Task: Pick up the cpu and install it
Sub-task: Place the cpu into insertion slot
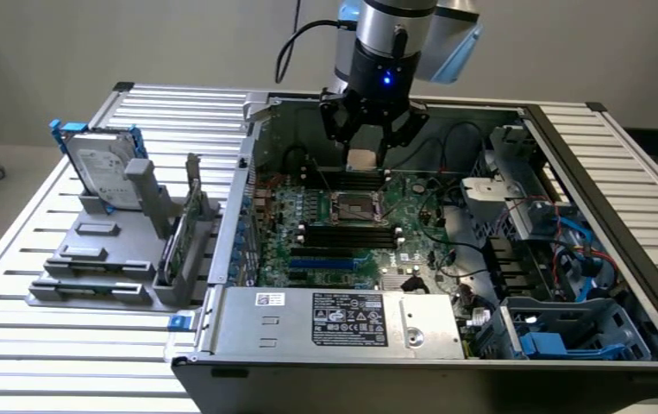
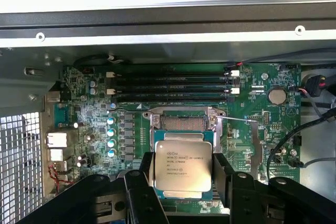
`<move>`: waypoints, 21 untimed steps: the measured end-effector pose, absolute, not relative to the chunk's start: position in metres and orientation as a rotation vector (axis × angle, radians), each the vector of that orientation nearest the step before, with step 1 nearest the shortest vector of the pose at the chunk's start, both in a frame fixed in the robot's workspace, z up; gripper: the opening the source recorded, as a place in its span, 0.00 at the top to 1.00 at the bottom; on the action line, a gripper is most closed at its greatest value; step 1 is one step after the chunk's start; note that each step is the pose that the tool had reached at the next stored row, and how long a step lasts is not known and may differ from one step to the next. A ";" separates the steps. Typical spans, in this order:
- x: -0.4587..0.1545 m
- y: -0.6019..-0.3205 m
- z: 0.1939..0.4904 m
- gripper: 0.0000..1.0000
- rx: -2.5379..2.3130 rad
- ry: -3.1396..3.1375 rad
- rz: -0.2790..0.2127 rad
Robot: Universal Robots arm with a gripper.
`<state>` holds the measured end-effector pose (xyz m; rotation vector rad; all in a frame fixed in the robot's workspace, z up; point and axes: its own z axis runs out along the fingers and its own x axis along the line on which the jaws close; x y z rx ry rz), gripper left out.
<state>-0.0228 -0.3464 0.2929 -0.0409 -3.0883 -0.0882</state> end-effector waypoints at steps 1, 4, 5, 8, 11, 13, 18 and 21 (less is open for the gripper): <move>-0.023 -0.346 0.293 0.45 -0.041 -3.088 -0.088; -0.023 -0.346 0.293 0.45 -0.041 -3.088 -0.088; -0.023 -0.346 0.293 0.45 -0.041 -3.088 -0.088; -0.023 -0.346 0.293 0.45 -0.041 -3.088 -0.088; -0.023 -0.346 0.293 0.45 -0.041 -3.088 -0.088; -0.023 -0.346 0.293 0.45 -0.042 -3.088 -0.088; -0.023 -0.346 0.293 0.45 -0.103 -3.088 -0.090; -0.023 -0.346 0.293 0.45 -0.175 -3.086 -0.092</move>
